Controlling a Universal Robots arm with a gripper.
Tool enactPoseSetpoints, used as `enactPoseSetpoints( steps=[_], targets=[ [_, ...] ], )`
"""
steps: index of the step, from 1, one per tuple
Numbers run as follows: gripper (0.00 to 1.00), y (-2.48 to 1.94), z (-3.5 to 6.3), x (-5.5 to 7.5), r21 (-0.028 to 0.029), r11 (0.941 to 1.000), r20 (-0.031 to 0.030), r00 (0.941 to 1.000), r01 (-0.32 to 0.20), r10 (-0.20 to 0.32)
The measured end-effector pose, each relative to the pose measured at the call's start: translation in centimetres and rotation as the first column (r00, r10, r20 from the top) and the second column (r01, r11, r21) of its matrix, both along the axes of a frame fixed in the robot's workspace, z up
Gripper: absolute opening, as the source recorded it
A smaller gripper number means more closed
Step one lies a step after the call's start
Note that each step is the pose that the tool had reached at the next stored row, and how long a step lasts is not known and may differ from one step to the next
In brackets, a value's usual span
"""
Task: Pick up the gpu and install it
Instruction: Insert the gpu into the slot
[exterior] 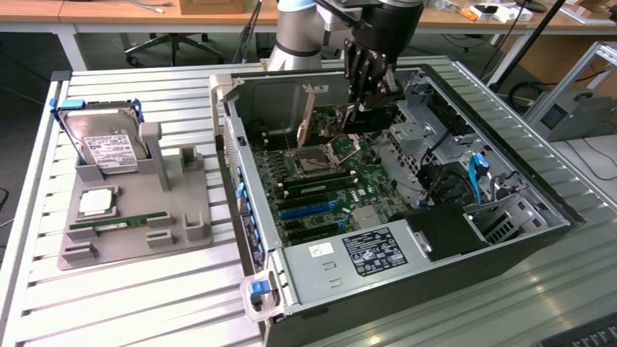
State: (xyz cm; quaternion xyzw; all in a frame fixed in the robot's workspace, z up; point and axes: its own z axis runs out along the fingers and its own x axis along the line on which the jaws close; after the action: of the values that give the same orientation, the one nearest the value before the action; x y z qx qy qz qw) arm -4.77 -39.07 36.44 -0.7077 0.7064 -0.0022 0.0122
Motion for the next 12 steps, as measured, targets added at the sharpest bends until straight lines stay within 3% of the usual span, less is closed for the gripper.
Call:
enactPoseSetpoints(
  steps=[12],
  targets=[
    [0.27,-0.05,-0.26,0.0,0.0,1.0,0.0,1.0,0.0,0.0]
  ],
)
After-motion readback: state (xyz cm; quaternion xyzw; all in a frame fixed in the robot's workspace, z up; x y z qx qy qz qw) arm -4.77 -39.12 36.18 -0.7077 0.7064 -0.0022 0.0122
